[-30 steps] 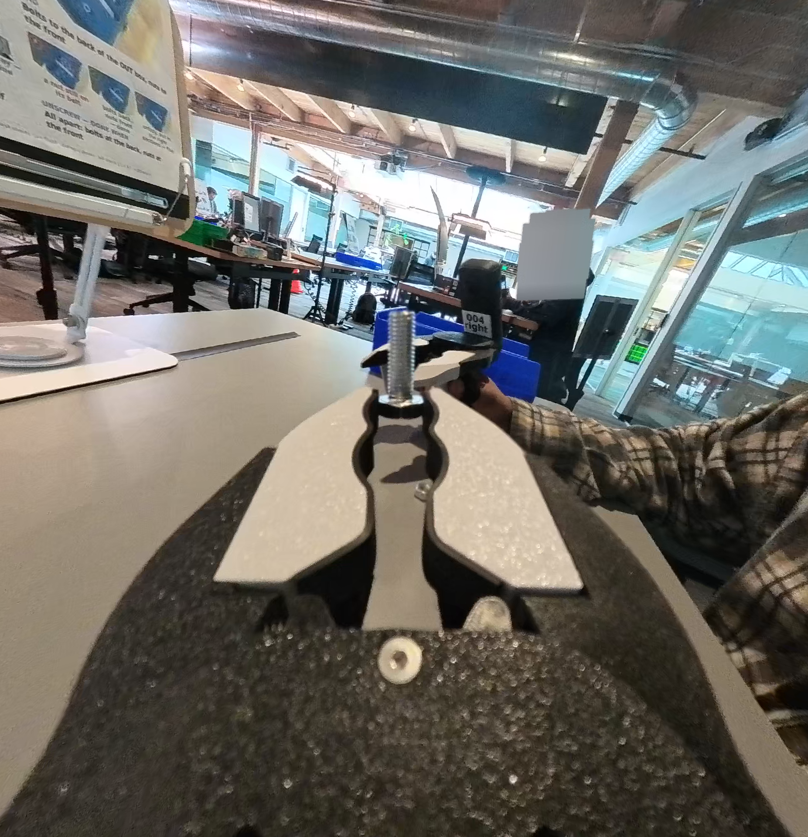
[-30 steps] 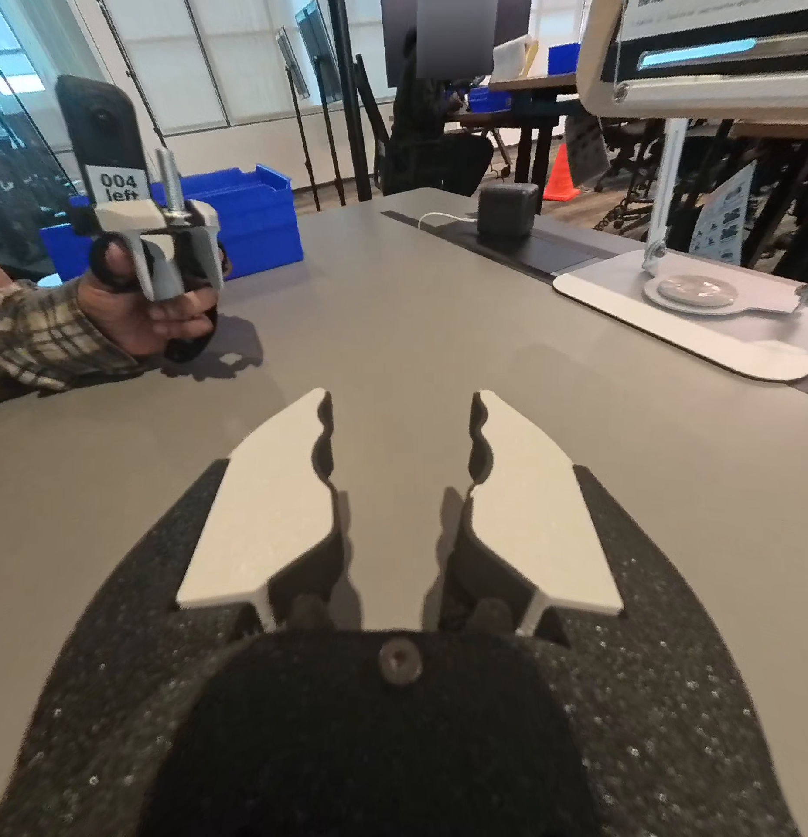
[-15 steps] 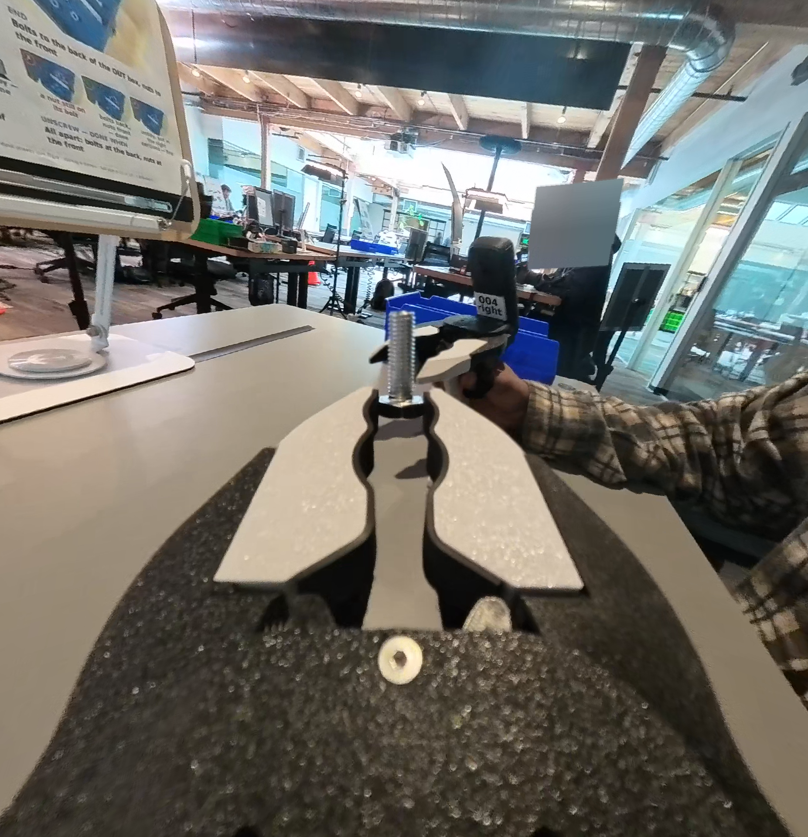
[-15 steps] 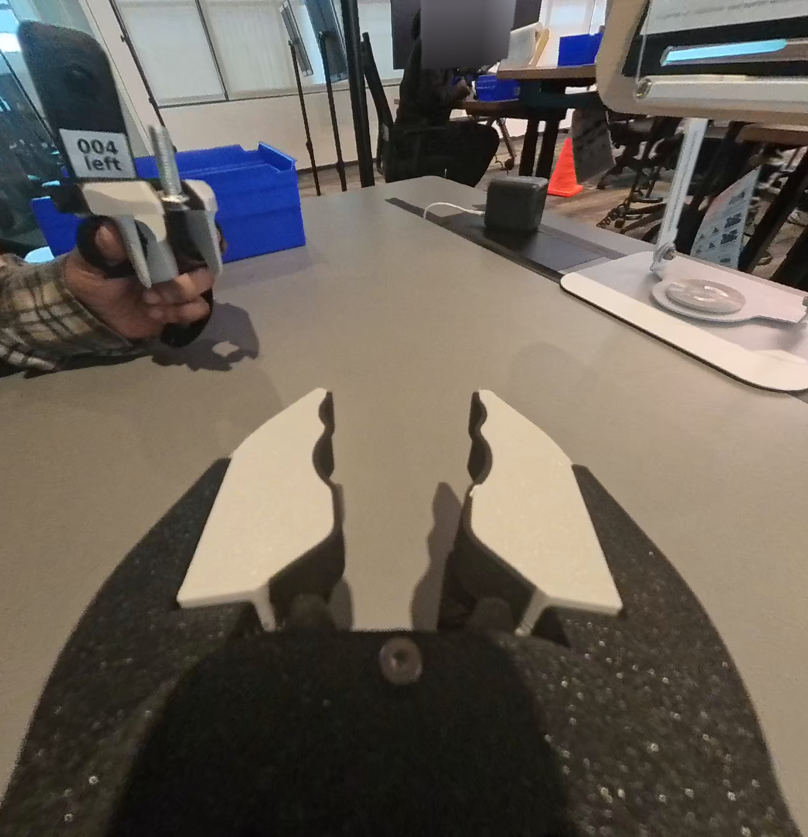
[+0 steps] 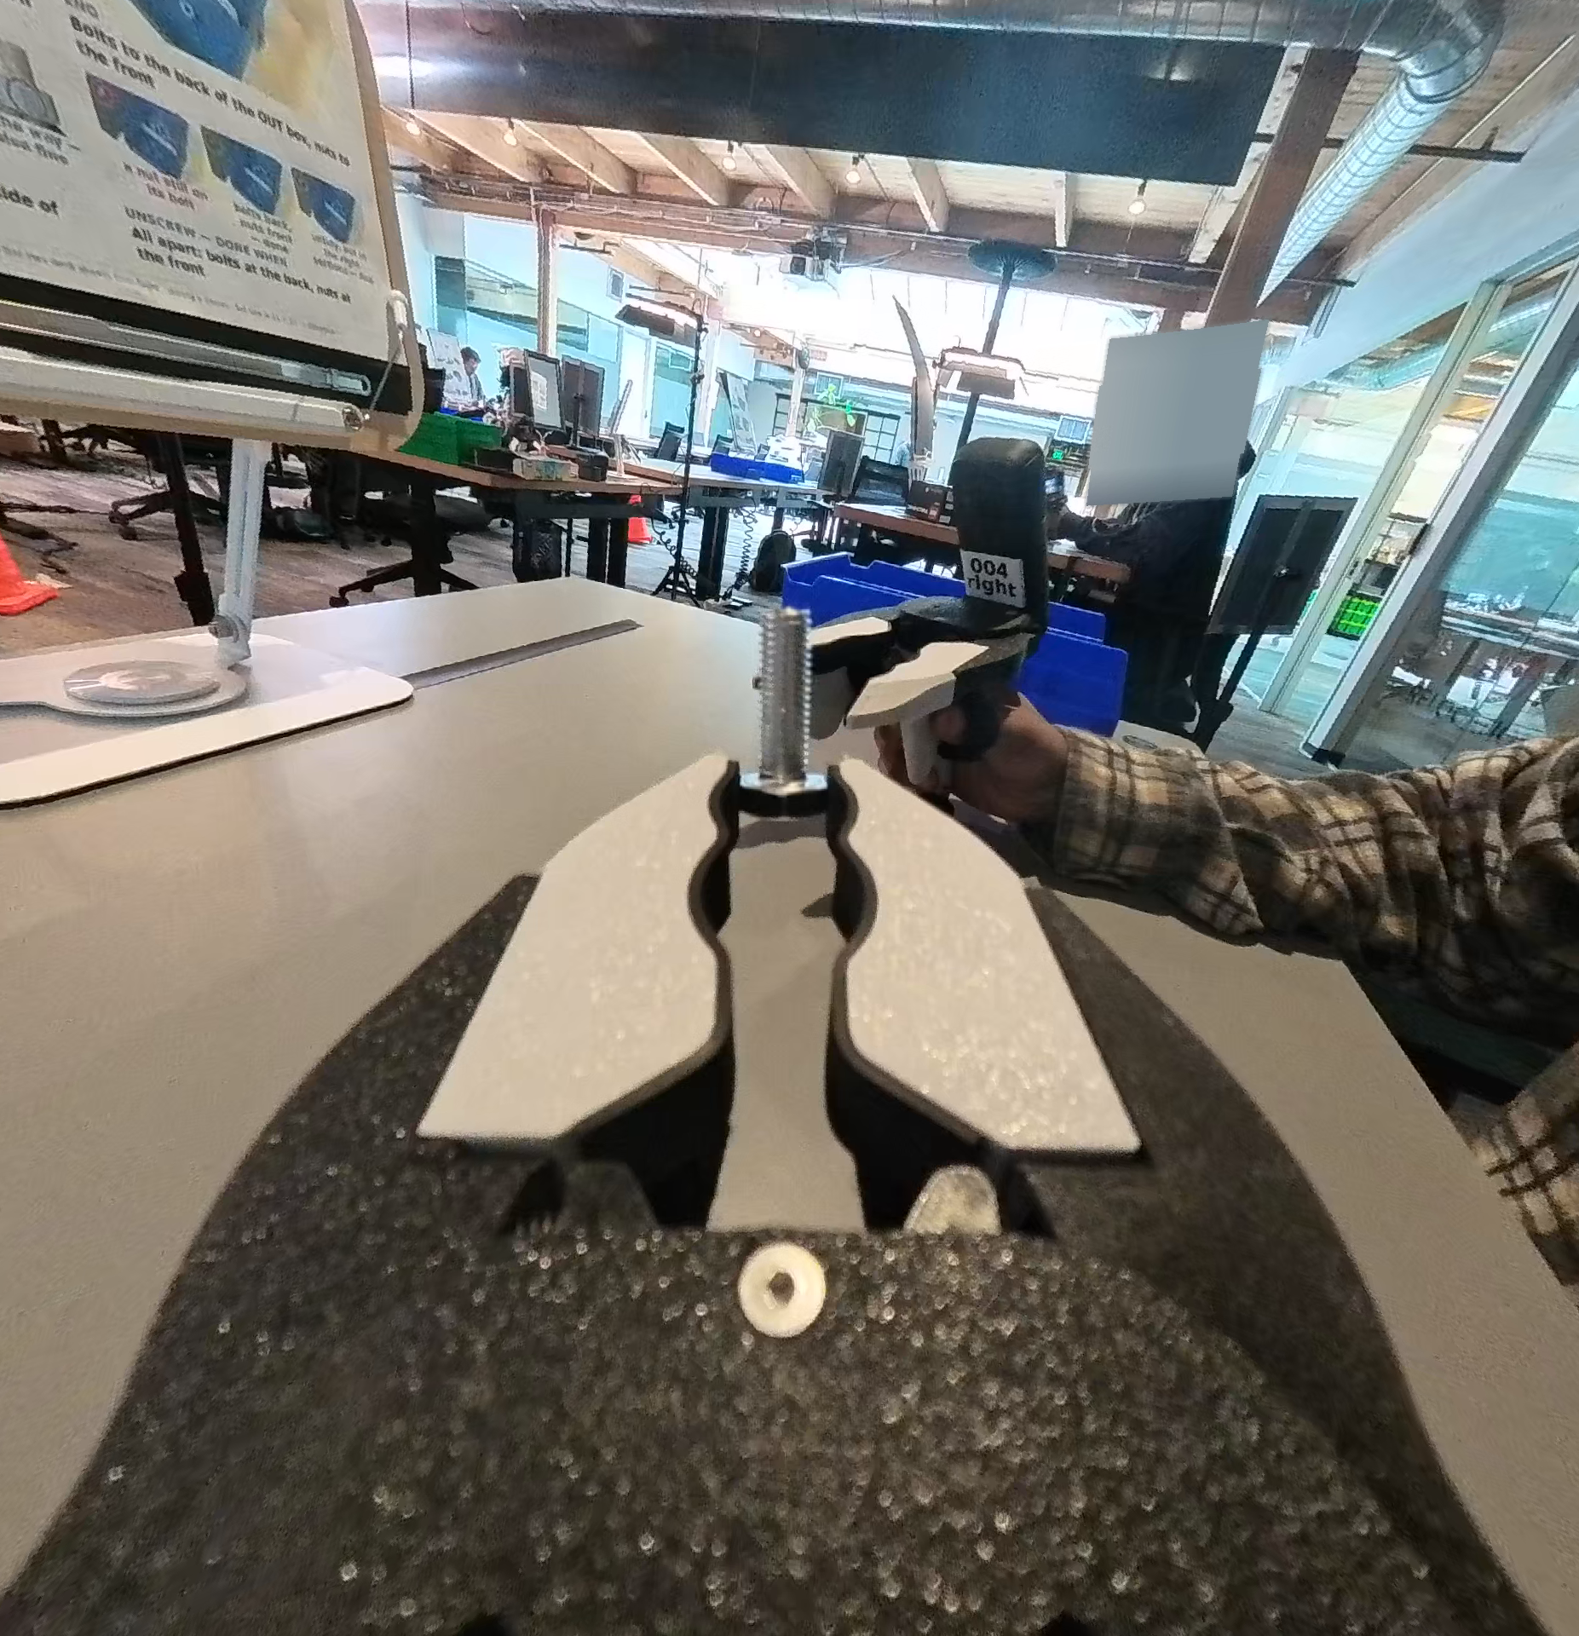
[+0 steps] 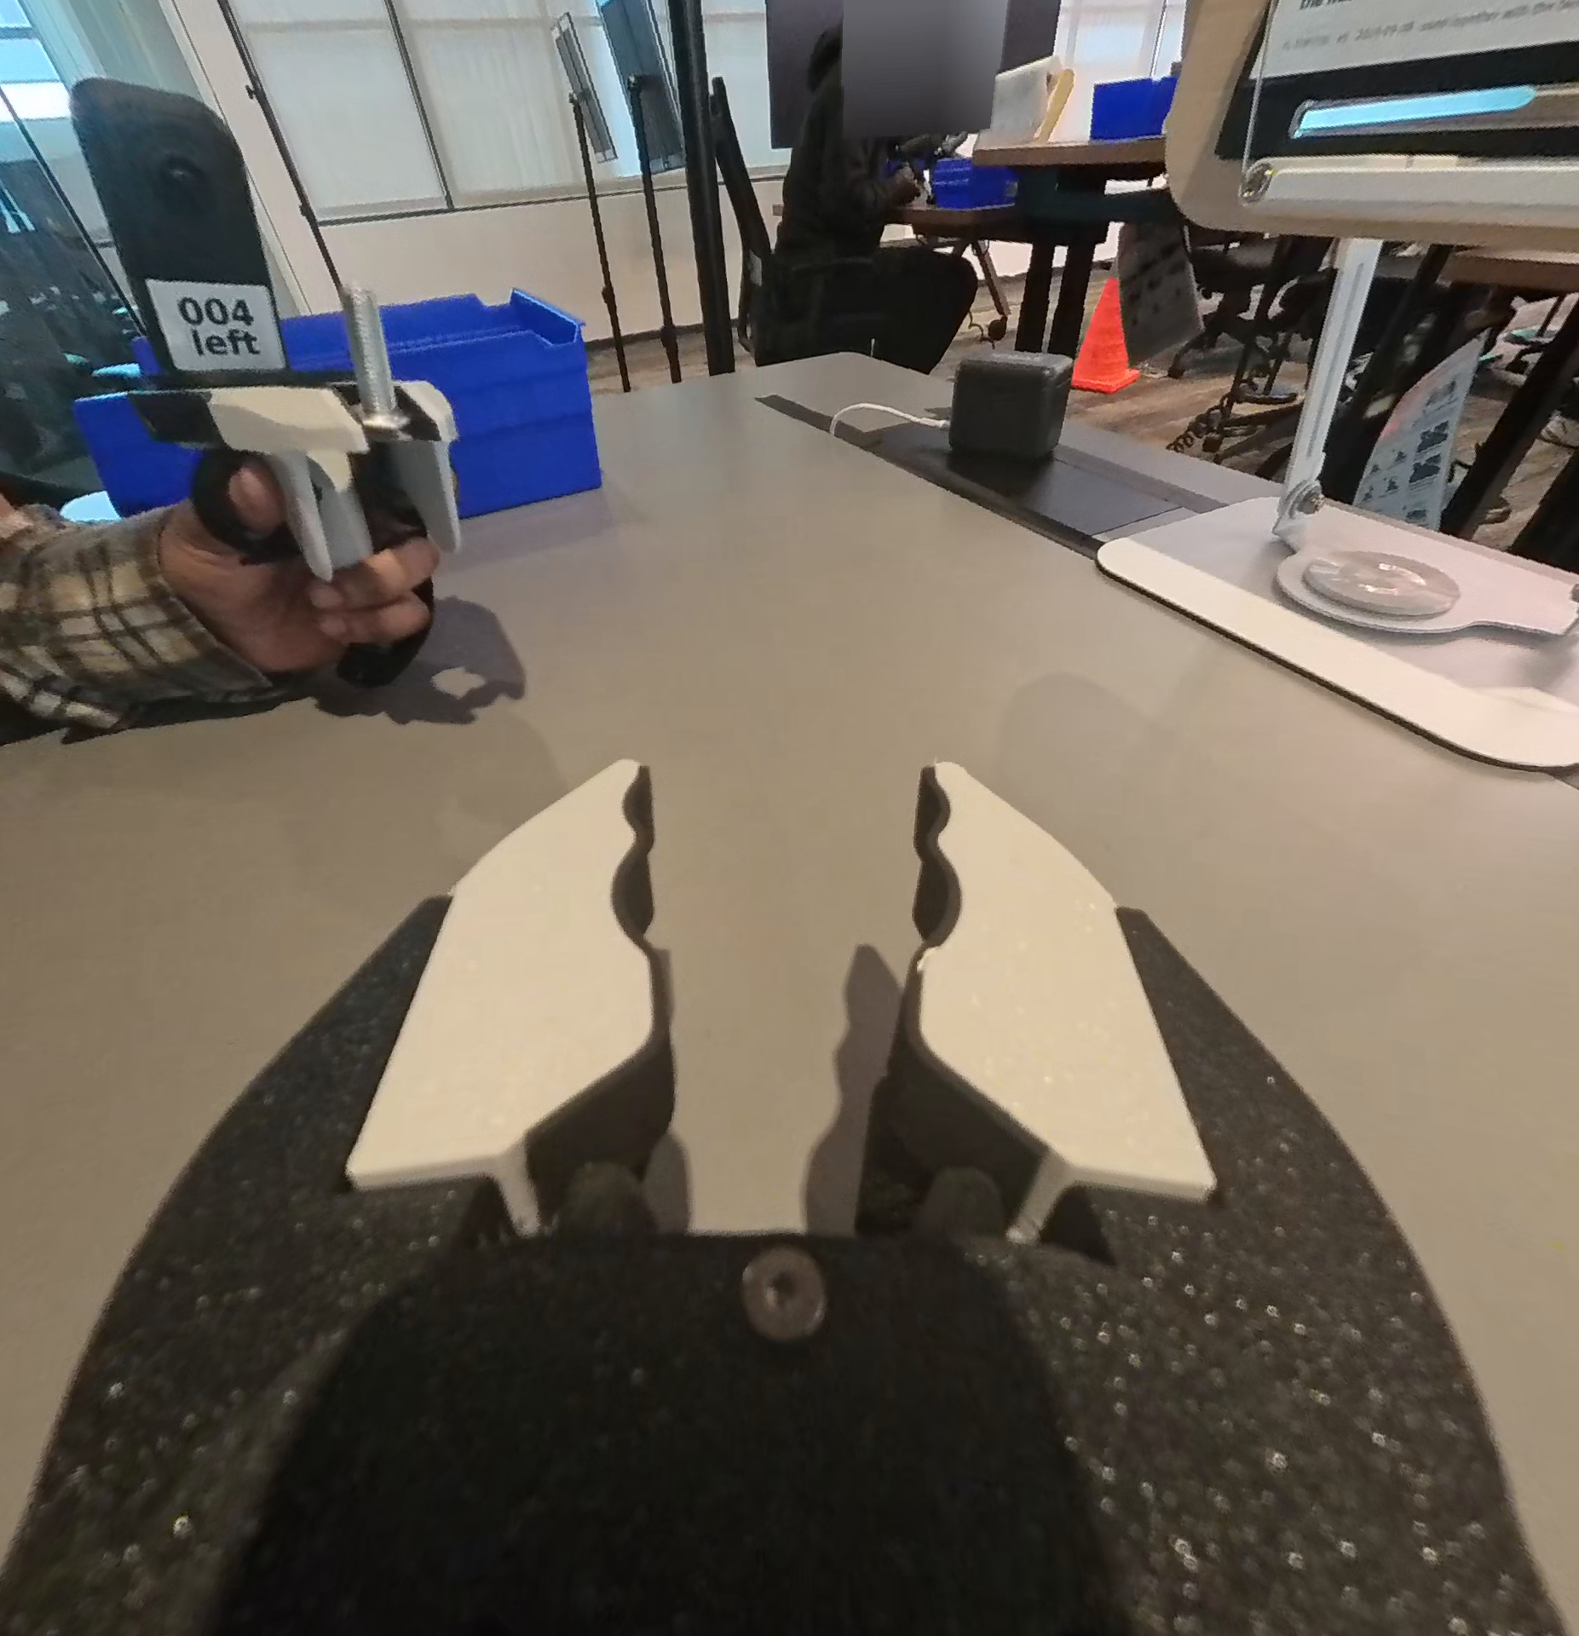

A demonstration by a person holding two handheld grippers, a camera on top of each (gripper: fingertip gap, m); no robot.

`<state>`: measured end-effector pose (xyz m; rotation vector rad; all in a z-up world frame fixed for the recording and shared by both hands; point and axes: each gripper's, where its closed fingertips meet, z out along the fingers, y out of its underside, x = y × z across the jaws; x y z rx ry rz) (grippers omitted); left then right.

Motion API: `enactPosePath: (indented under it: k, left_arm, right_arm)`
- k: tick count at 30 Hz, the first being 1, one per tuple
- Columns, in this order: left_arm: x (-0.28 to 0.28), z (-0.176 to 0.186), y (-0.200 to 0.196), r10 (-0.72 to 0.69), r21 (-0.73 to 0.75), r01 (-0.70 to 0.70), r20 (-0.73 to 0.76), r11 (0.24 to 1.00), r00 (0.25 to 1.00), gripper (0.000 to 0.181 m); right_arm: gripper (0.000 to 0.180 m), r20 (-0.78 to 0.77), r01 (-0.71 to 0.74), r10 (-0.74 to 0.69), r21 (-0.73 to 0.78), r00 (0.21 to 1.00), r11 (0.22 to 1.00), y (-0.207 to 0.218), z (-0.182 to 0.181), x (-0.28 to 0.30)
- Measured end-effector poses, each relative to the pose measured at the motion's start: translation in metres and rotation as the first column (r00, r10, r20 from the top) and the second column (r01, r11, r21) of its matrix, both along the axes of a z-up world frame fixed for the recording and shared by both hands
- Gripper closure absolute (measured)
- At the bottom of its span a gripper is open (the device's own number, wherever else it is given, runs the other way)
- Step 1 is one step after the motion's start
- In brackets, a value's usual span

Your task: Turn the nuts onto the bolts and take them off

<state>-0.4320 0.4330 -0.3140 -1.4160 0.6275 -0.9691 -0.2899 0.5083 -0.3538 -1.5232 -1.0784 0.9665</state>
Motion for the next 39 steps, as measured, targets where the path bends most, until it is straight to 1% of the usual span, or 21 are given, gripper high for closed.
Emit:
enactPosePath:
  k: [19, 20, 22, 24, 26, 30, 35, 39]
  left_arm:
    - [0.0, 0.001, 0.0, 0.018, 0.013, -0.018, -0.01, 1.0, 1.0, 0.163]
    - [0.0, 0.002, 0.0, 0.022, 0.017, -0.022, -0.011, 1.0, 1.0, 0.163]
    - [-0.001, 0.002, 0.001, 0.027, 0.021, -0.027, -0.016, 0.999, 1.0, 0.163]
    - [-0.002, 0.002, 0.002, 0.048, 0.024, -0.047, -0.018, 0.999, 0.999, 0.163]
    - [-0.003, 0.002, 0.003, 0.056, 0.019, -0.055, -0.014, 0.998, 0.998, 0.163]
    - [-0.001, 0.004, 0.002, 0.069, 0.037, -0.068, -0.025, 0.997, 0.997, 0.163]
    - [0.004, 0.003, -0.002, 0.088, 0.082, -0.081, -0.087, 0.993, 0.992, 0.163]
    - [0.006, 0.002, -0.003, 0.081, 0.084, -0.073, -0.095, 0.994, 0.992, 0.163]
  right_arm:
    - [0.123, 0.006, 0.015, -0.015, -0.001, 1.0, 1.0, 0.002, 0.0, 0.0]
    - [0.124, 0.02, 0.042, -0.042, -0.004, 0.999, 0.999, 0.005, -0.001, 0.002]
    - [0.125, 0.073, 0.155, -0.155, 0.017, 0.985, 0.988, 0.018, -0.003, 0.013]
    - [0.126, 0.152, 0.314, -0.321, 0.07, 0.935, 0.947, 0.034, -0.004, 0.033]
    - [0.126, 0.179, 0.396, -0.413, 0.127, 0.893, 0.91, 0.042, 0.0, 0.048]
    - [0.128, 0.152, 0.396, -0.41, 0.11, 0.9, 0.911, 0.039, 0.009, 0.05]
    - [0.128, 0.17, 0.386, -0.401, 0.113, 0.9, 0.916, 0.038, 0.005, 0.046]
    - [0.128, 0.177, 0.375, -0.39, 0.115, 0.904, 0.92, 0.037, 0.004, 0.044]
